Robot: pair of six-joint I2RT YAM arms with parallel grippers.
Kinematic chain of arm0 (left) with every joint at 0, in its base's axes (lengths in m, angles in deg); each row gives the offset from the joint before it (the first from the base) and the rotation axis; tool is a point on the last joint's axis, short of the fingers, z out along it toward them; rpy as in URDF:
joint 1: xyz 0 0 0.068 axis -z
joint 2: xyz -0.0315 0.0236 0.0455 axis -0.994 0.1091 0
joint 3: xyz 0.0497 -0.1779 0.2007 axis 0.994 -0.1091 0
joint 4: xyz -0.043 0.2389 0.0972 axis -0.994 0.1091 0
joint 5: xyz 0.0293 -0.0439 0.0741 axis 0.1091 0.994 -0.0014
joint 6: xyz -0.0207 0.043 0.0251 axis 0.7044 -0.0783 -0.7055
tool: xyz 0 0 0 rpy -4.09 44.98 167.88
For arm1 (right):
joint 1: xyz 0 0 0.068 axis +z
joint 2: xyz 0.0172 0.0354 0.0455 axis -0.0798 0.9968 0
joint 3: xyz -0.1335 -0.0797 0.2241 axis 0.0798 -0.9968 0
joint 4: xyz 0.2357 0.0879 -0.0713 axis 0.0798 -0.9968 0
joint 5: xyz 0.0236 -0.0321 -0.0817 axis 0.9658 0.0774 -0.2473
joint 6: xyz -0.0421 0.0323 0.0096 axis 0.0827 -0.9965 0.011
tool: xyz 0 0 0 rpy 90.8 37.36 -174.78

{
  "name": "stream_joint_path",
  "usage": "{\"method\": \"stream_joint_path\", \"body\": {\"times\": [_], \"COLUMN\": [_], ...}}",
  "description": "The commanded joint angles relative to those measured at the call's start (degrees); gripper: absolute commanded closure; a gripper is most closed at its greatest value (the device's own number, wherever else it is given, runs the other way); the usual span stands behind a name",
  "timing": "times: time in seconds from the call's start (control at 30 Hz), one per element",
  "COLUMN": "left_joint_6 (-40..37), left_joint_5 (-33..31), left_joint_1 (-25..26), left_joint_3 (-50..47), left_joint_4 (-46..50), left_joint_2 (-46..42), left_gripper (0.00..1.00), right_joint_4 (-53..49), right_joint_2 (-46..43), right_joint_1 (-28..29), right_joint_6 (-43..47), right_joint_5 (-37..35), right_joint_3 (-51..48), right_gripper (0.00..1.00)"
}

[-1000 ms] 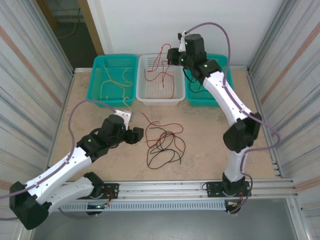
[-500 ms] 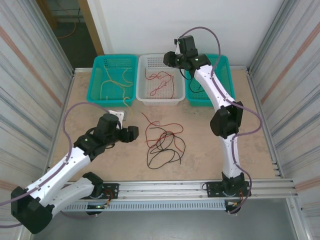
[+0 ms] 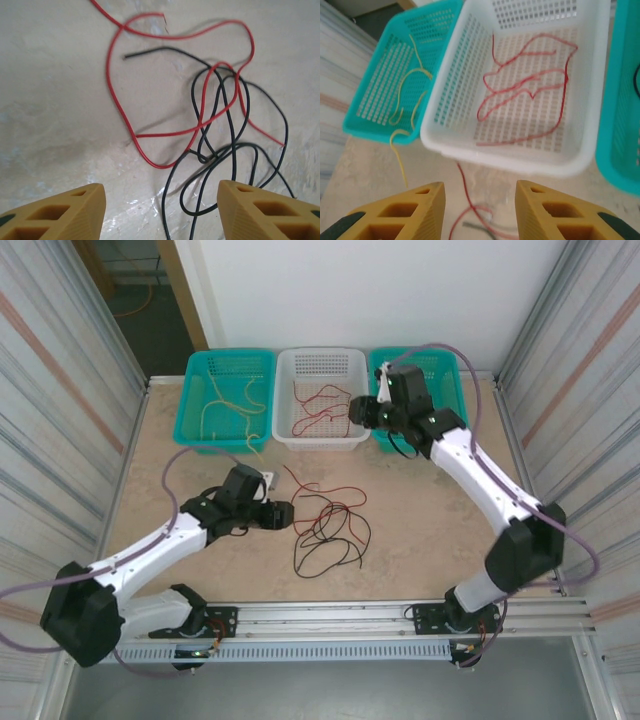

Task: Untangle the cables

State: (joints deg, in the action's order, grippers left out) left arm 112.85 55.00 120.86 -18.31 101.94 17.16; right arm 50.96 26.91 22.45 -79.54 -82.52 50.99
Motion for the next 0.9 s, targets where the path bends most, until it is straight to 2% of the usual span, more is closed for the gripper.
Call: {"method": "stream_joint_path", "body": {"times": [0.0,0.17,0.33,0.5,0.63,0.87], "left_joint_6": [-0.1,-1.14,-3.03,-3.67,-4.22,-5.71], "left_joint_5": [1.45,0.87,1.42,2.69,2.43,2.93], "left_joint_1": [3.06,6.78,7.07,8.19,9.36,11.86], "left_joint_3": [1.63,3.56,5.63,7.36,8.69,9.97], "left_joint_4": [-1.06,-0.98,1.45,0.96,1.04,1.57], "left_joint_2": [2.78,8.12,14.1,16.84,18.2,18.45], "left_gripper": [0.4,0.42,0.46,0.49,0.61,0.59], "right_joint_4": [-0.17,-2.7,-1.92,-2.4,-2.47,-2.57], "right_joint_2": [-5.17,-10.7,-14.74,-15.32,-14.72,-14.64], "right_joint_1": [2.5,5.32,6.33,6.32,6.37,6.33], "right_joint_6": [-1.64,-5.38,-8.98,-9.5,-9.41,-9.54], "right_joint_5": [-3.09,-4.79,-5.16,-5.47,-5.6,-5.99], "right_joint_3": [-8.28,-18.57,-25.52,-25.68,-24.72,-24.4], "right_gripper": [0.58,0.58,0.58,0.57,0.57,0.56]}}
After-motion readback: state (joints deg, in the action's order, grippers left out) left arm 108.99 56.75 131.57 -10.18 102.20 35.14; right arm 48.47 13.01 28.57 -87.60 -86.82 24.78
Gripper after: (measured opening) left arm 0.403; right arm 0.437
